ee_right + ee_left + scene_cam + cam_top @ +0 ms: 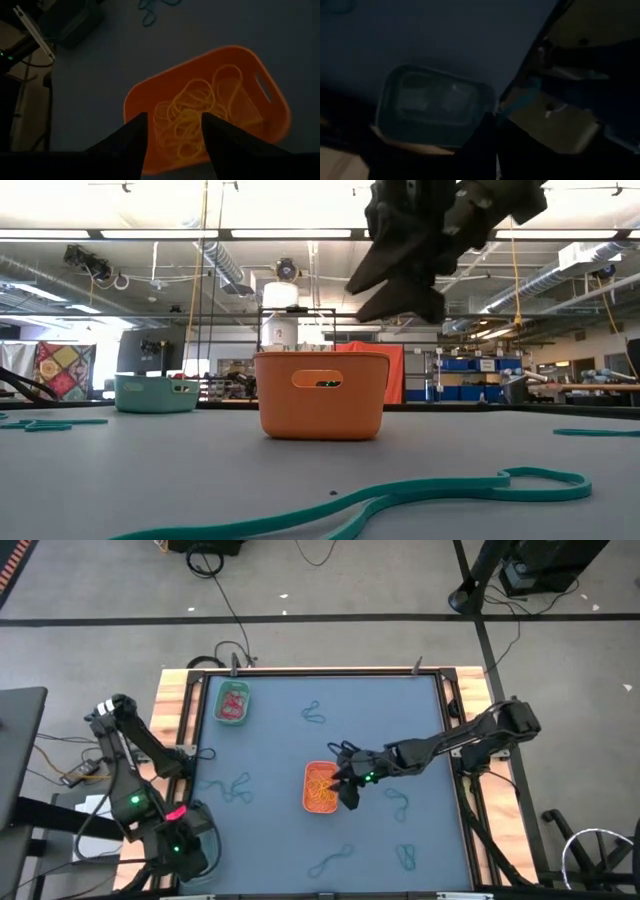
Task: Sort rubber bands into baskets
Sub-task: Put the blue rubber band into the blue bin
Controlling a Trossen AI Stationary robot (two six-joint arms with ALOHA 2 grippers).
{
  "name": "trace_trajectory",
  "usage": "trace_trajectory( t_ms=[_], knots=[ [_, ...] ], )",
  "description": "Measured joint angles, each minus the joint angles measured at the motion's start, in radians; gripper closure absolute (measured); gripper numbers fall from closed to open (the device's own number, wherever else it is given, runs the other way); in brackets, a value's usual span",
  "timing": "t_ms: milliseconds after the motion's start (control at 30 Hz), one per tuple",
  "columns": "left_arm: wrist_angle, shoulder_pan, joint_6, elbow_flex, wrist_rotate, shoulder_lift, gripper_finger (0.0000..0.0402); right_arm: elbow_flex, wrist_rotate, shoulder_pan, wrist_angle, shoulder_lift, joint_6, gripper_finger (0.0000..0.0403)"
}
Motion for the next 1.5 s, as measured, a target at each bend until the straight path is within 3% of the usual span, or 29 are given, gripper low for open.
trace_trajectory(
  t_ms=[233, 567, 867, 1167, 1267, 1500],
  knots=[
    [-0.067, -0.025, -0.002, 0.000, 0.069, 0.078, 0.0401, 0.000, 0.001, 0.001, 0.121, 0.051, -0.061, 0.0206],
    [-0.084, -0.039, -0.052, 0.000, 0.041, 0.176, 0.0395, 0.000, 0.032, 0.000, 0.152, 0.029, -0.095, 0.0206],
    [-0.180, -0.032, -0.131, 0.000, 0.131, 0.153, 0.0276, 0.000, -0.001, 0.017, 0.149, 0.028, -0.058, 0.0206],
    [-0.262, 0.009, -0.102, 0.021, 0.073, 0.151, 0.0176, 0.000, -0.011, 0.048, 0.115, 0.027, 0.004, 0.0206],
    [-0.364, 0.080, 0.035, 0.019, 0.067, 0.146, 0.0170, 0.000, -0.018, 0.050, 0.114, 0.027, 0.037, 0.0206],
    [-0.286, 0.346, 0.495, -0.124, 0.067, 0.003, 0.0179, 0.000, -0.047, 0.048, 0.111, 0.027, 0.054, 0.0206]
  ],
)
